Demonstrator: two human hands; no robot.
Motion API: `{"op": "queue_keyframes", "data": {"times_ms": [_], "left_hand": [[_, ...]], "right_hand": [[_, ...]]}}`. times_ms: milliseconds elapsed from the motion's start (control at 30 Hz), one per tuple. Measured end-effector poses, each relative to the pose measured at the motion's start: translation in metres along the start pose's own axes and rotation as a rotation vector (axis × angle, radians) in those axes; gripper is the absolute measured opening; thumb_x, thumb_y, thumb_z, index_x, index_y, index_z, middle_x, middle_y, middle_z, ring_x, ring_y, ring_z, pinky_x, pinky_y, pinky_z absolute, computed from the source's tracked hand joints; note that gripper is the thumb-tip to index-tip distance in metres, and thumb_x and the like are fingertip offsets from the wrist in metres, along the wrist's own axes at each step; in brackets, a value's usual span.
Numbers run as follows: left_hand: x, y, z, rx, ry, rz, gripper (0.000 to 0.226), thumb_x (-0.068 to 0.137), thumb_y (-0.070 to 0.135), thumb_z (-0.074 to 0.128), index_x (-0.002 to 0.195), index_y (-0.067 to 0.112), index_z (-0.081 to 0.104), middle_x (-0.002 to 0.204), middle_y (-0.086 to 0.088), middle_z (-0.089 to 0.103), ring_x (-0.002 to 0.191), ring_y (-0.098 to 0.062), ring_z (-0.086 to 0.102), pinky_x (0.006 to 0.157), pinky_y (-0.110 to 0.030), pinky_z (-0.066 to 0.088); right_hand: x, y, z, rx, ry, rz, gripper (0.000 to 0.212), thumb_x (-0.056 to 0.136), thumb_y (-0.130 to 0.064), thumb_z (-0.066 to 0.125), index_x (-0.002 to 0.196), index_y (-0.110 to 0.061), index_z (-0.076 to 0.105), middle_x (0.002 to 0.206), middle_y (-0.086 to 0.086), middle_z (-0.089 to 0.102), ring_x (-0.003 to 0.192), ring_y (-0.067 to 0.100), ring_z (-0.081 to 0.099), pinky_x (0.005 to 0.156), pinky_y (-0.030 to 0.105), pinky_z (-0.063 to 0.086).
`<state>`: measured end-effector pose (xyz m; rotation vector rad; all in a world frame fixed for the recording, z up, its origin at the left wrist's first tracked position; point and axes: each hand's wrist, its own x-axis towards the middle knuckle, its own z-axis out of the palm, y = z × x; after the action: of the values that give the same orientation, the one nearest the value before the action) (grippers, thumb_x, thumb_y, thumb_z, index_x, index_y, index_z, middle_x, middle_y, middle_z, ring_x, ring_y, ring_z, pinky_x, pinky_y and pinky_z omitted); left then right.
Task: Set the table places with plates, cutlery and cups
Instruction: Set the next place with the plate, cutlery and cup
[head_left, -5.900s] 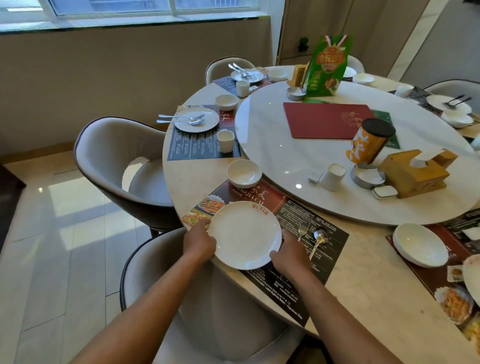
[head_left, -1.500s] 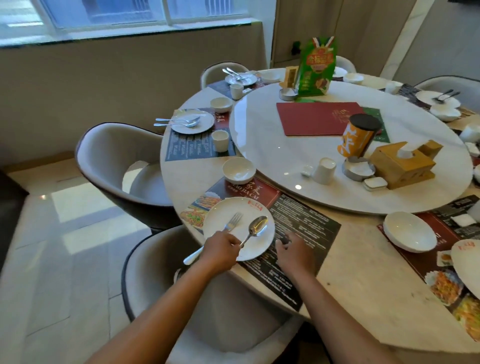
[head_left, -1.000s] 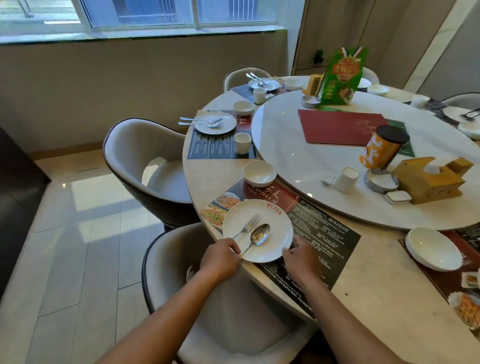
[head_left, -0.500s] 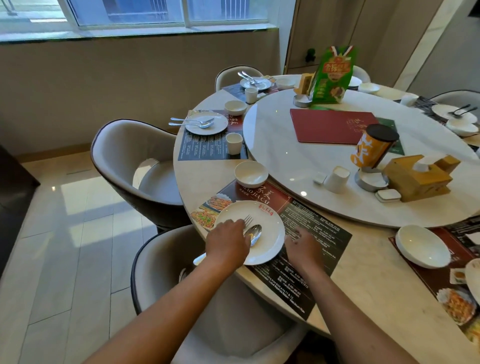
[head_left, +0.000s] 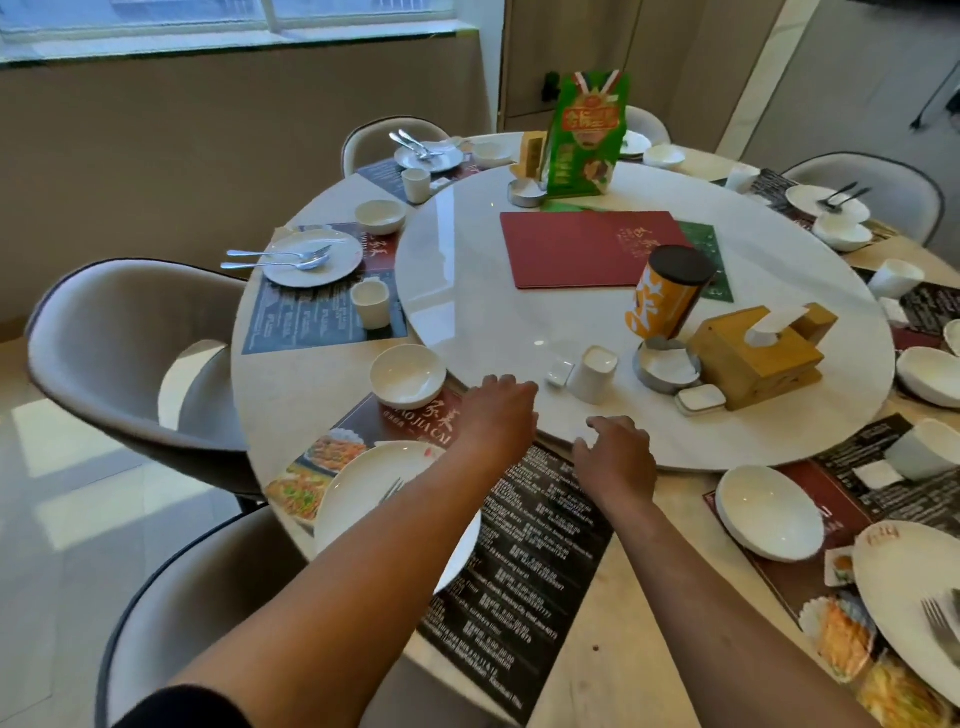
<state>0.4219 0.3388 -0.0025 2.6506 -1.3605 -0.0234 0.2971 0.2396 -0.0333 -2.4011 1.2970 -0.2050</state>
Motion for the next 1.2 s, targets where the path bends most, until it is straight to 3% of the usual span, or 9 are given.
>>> {"op": "queue_keyframes", "data": {"times_ms": [233,467,567,667,733,800,933,1067,1200], "left_hand": [[0.086,0.018,0.027,-0.015,-0.084,-0.063,0.046,0.093,0.042,0.062,0.131,0.016,0.058,0.120,-0.009,0.062,0.112,-0.029,0.057,0.082,-0.039,0.049],[0.115,0.021,0.044,-0.017,-0.128,-0.134,0.040,0.087,0.050,0.068,0.102,0.013,0.064,0.096,-0.004,0.059,0.090,-0.025,0.061,0.066,-0.032,0.041],[0.116,0.018,0.040,0.005,-0.127,-0.157,0.019,0.088,0.031,0.068,0.091,0.014,0.061,0.083,-0.002,0.054,0.081,-0.025,0.061,0.061,-0.031,0.039],[0.108,0.010,0.034,0.037,-0.139,-0.159,0.013,0.085,0.022,0.066,0.082,0.014,0.056,0.081,-0.002,0.058,0.075,-0.025,0.059,0.058,-0.030,0.038],[0.099,-0.001,0.030,0.042,-0.152,-0.149,0.010,0.085,0.020,0.066,0.090,0.013,0.064,0.084,0.000,0.059,0.079,-0.024,0.060,0.060,-0.030,0.040],[0.085,-0.014,0.024,0.044,-0.160,-0.123,0.023,0.085,0.021,0.064,0.107,0.016,0.069,0.099,0.000,0.066,0.091,-0.024,0.064,0.068,-0.032,0.047],[0.046,-0.031,0.011,0.039,-0.166,-0.019,0.041,0.092,0.030,0.062,0.133,0.027,0.060,0.125,0.004,0.062,0.112,-0.020,0.061,0.084,-0.034,0.048],[0.007,-0.036,0.013,0.094,-0.160,0.131,0.043,0.094,0.029,0.062,0.137,0.030,0.058,0.125,0.005,0.062,0.107,-0.020,0.064,0.085,-0.035,0.053],[-0.016,-0.033,0.024,0.127,-0.173,0.202,0.041,0.089,0.019,0.068,0.129,0.032,0.064,0.122,0.005,0.065,0.105,-0.021,0.065,0.081,-0.036,0.054]], "right_hand": [[0.041,0.024,0.012,-0.097,0.033,-0.059,0.034,0.096,-0.034,0.056,0.128,-0.024,0.064,0.129,0.001,0.059,0.115,0.023,0.052,0.092,0.039,0.048],[0.039,0.031,0.027,-0.121,0.166,-0.102,0.027,0.091,-0.031,0.058,0.115,-0.023,0.069,0.113,0.001,0.064,0.101,0.023,0.055,0.078,0.038,0.046],[0.037,0.029,0.028,-0.146,0.177,-0.099,0.027,0.091,-0.031,0.058,0.114,-0.023,0.069,0.111,0.001,0.064,0.100,0.023,0.055,0.077,0.037,0.045],[0.038,0.028,0.026,-0.146,0.155,-0.096,0.029,0.092,-0.032,0.057,0.117,-0.023,0.067,0.114,0.001,0.062,0.102,0.022,0.054,0.079,0.037,0.045],[0.038,0.028,0.024,-0.138,0.126,-0.101,0.031,0.093,-0.031,0.056,0.121,-0.023,0.065,0.119,0.001,0.061,0.106,0.022,0.053,0.083,0.038,0.044],[0.034,0.029,0.023,-0.123,0.082,-0.113,0.036,0.095,-0.032,0.053,0.129,-0.023,0.062,0.128,0.001,0.058,0.115,0.023,0.050,0.090,0.039,0.043],[0.007,0.032,0.023,-0.108,0.085,-0.158,0.039,0.093,-0.036,0.059,0.129,-0.022,0.062,0.136,0.002,0.054,0.124,0.023,0.046,0.097,0.041,0.043],[-0.036,0.042,0.034,-0.133,0.114,-0.200,0.033,0.086,-0.043,0.068,0.114,-0.026,0.068,0.114,-0.003,0.058,0.107,0.020,0.052,0.088,0.037,0.045],[-0.056,0.053,0.038,-0.120,0.024,-0.139,0.043,0.089,-0.051,0.062,0.126,-0.028,0.064,0.117,-0.006,0.058,0.108,0.018,0.053,0.089,0.036,0.046]]}}
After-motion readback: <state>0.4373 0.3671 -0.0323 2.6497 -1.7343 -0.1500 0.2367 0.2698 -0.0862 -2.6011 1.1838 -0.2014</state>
